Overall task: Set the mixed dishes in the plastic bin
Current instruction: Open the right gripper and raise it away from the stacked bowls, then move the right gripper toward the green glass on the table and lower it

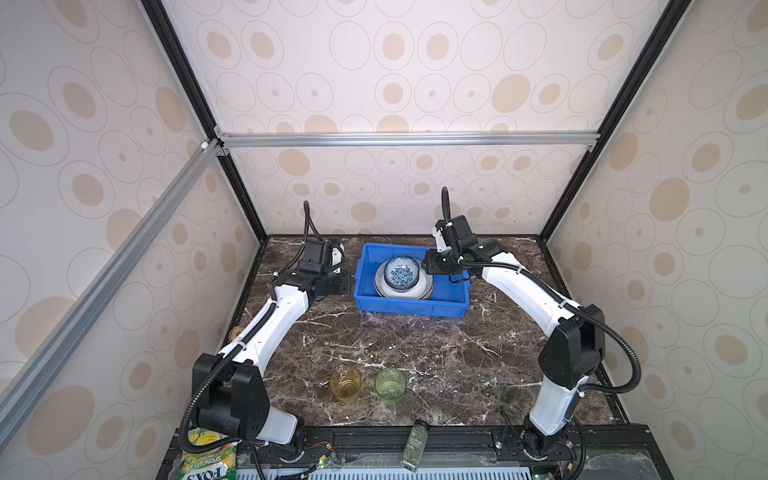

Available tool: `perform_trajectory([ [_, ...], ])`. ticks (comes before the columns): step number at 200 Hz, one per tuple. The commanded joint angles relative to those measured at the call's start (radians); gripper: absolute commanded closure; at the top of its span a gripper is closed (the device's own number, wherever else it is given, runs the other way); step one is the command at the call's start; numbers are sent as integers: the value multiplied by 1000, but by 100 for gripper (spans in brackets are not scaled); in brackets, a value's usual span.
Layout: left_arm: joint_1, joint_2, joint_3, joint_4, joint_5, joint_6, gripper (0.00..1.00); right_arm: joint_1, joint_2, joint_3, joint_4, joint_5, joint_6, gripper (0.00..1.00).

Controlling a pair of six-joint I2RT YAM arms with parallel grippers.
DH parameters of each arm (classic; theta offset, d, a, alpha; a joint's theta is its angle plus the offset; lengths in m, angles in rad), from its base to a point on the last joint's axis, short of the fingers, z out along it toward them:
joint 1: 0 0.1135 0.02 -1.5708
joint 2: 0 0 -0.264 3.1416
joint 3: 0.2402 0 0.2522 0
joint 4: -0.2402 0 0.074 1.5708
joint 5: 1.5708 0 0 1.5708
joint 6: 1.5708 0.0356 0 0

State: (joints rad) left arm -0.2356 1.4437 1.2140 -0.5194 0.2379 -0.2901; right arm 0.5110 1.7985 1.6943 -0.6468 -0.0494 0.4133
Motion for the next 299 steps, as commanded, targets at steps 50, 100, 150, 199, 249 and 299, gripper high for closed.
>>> perform_trajectory([
  [50,-4,-67,-31,-72,-60,25,66,11,-173,-139,4,60,-21,56],
  [100,-6,-98,-70,-102,-99,7,66,11,-263,-228,23,91,-23,54],
  [150,-7,-129,-114,-162,-168,5,66,9,-332,-306,32,119,-27,52],
  [199,-8,-152,-135,-198,-159,9,66,9,-375,-344,17,98,-22,52],
  [249,-7,-152,-138,-183,-140,-5,66,32,-403,-390,16,36,13,52],
  [299,-9,-146,-128,-169,-123,-8,66,103,-396,-382,-29,31,17,52],
])
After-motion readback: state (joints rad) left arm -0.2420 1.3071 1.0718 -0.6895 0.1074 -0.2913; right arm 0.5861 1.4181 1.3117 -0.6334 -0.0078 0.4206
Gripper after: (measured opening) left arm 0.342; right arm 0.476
